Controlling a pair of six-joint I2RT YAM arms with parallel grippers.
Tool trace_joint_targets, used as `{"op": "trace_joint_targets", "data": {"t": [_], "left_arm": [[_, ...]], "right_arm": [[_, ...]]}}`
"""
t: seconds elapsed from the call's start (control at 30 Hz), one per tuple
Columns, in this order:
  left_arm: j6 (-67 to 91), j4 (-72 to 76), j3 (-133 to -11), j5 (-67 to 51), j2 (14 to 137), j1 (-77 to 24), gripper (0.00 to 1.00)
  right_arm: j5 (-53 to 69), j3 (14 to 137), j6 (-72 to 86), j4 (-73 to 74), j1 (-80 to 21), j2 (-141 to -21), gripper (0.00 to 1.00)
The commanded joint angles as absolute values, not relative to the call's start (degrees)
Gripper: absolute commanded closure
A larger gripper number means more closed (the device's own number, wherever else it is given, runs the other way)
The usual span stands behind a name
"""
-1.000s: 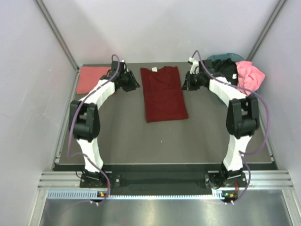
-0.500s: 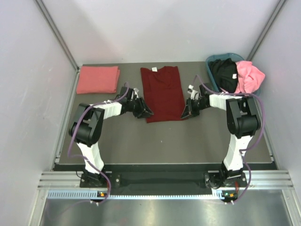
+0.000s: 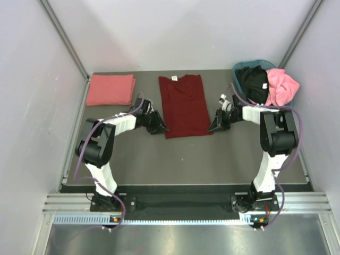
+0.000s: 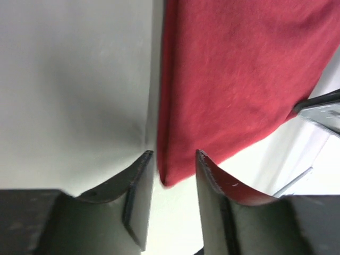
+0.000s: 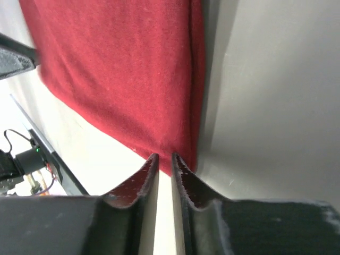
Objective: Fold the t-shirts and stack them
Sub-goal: Fold the tshirt
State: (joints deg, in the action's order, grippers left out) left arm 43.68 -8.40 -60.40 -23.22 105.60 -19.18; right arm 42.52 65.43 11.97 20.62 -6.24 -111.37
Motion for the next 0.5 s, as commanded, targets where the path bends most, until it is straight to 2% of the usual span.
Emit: {"op": "trace_joint_targets", "data": {"t": [0.0, 0.03, 0.07, 0.13, 0.27, 0.47], "left_arm": [[39.9, -16.7, -64.0, -21.0, 99.8, -18.8, 0.57], [39.5, -18.0, -64.5, -20.6, 99.1, -18.8, 0.50], [39.0, -19.7, -64.3, -20.4, 97.9, -18.8, 0.48], [39.1, -19.4, -62.5, -21.2, 97.3, -18.8, 0.42], [41.0, -16.4, -59.2, -23.6, 99.7, -18.8, 0.42], [42.2, -10.9, -56.7, -26.1, 102.4, -18.9, 0.41]], "right_arm": [[38.6, 64.8, 13.9, 19.7, -6.3, -104.8, 0.80], [37.7, 64.5, 14.1, 19.9, -6.3, -103.6, 0.76], [36.6, 64.3, 14.9, 20.2, -6.3, -102.8, 0.66], [33.2, 63.6, 15.3, 21.4, -6.4, -100.6, 0.59], [28.5, 63.3, 14.9, 23.0, -7.2, -100.5, 0.53], [25.8, 61.1, 13.8, 21.4, -8.0, -101.1, 0.50]]}}
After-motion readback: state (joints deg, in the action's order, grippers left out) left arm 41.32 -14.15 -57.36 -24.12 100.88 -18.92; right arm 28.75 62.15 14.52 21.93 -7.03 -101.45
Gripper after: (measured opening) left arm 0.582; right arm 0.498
